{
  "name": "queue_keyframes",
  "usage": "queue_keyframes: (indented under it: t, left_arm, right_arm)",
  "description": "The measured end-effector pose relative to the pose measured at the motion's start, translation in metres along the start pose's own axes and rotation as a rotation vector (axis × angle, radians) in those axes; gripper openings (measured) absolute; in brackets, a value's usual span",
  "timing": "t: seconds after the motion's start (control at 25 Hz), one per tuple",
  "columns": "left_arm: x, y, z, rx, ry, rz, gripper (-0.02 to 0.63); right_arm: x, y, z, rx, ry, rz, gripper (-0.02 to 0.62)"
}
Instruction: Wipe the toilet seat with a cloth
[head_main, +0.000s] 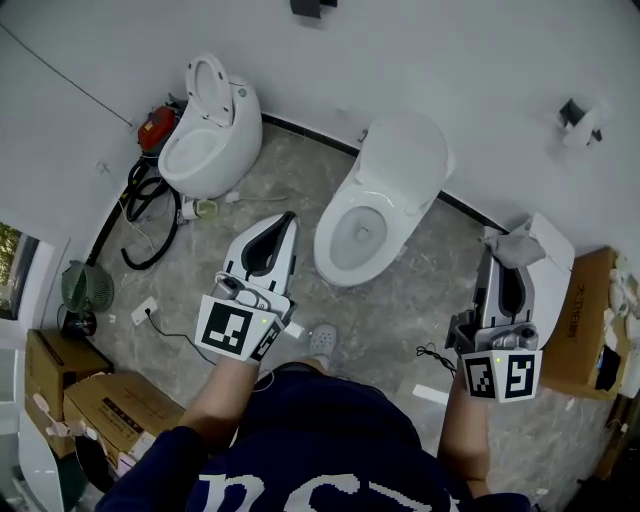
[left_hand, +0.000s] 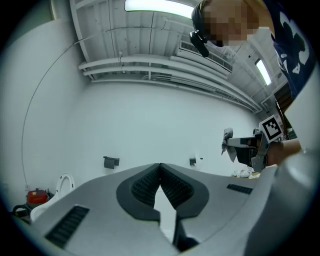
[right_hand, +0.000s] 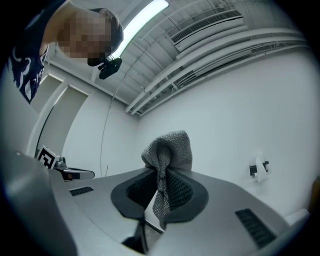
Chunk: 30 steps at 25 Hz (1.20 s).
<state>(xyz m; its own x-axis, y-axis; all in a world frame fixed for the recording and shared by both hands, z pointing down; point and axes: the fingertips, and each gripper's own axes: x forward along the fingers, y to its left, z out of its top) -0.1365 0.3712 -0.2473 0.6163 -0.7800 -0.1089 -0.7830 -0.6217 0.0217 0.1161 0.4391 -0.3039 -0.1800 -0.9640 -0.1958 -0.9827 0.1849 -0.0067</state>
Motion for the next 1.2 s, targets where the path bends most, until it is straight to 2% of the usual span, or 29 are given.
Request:
queue_keyframes:
  t: [0.2, 0.44, 0.8, 1.2]
  left_arm:
    - [0.046, 0.025, -0.004, 0.001, 0.004, -0.035, 0.012]
    - [0.085, 0.045, -0.02, -0.012, 0.036, -0.028, 0.012]
    - [0.161, 0.066, -0.056, -0.025, 0.073, 0.064, 0.012]
    - [0.266, 0.08, -0.085, -0.024, 0.066, 0.203, 0.012]
  right_arm:
    - [0.04, -0.018, -0.007, -0.023, 0.007, -0.021, 0.054]
    - [0.079, -0.046, -0.025, -0.006, 0.035, -0.038, 0.054]
    - [0.173, -0.092, -0.071, 0.039, 0.074, 0.086, 0.054]
    - [0.287, -0.171, -0.116, 0.081, 0.123, 0.245, 0.054]
